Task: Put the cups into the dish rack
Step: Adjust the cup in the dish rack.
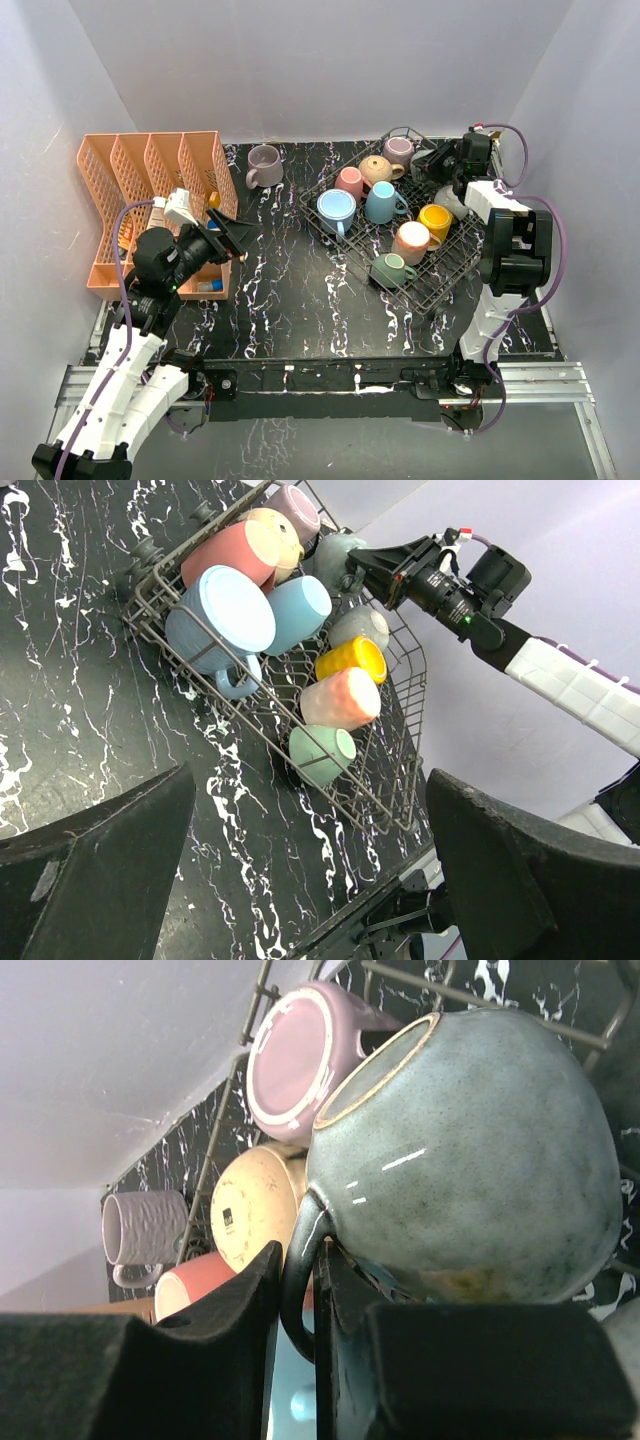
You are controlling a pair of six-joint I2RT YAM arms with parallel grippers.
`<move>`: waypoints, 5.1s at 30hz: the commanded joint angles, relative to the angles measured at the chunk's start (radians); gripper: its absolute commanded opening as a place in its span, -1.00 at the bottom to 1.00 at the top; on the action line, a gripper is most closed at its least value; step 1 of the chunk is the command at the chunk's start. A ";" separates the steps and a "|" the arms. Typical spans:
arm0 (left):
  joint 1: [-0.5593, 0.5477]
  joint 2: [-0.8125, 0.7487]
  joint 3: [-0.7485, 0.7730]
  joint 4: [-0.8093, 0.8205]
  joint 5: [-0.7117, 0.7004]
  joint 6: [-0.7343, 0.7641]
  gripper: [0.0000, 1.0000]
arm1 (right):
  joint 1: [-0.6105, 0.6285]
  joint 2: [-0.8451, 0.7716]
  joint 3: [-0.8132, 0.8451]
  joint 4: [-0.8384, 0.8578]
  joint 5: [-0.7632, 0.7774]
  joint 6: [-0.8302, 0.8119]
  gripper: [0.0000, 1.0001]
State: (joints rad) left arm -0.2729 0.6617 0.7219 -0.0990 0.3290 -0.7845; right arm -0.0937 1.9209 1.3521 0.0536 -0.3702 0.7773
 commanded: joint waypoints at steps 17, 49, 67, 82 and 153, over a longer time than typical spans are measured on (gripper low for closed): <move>0.002 0.026 0.028 0.017 0.015 0.008 0.92 | -0.024 0.058 -0.090 0.651 -0.043 0.125 -0.85; 0.002 0.019 0.018 0.032 0.021 0.008 0.92 | -0.023 -0.048 -0.060 0.151 -0.021 -0.174 -0.14; 0.002 -0.003 0.008 0.016 0.015 0.014 0.92 | -0.011 -0.129 -0.011 0.029 -0.170 -0.415 -0.21; 0.003 -0.007 0.016 0.002 0.010 0.028 0.92 | 0.000 -0.124 0.219 -0.690 -0.579 -2.032 0.46; 0.002 0.053 0.046 0.027 0.029 0.025 0.92 | 0.050 0.280 0.684 -1.139 -0.293 -2.250 -0.29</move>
State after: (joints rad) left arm -0.2729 0.7105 0.7231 -0.0944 0.3332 -0.7605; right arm -0.0460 2.2356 2.0193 -1.1137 -0.6312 -1.4902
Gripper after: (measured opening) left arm 0.961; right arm 0.330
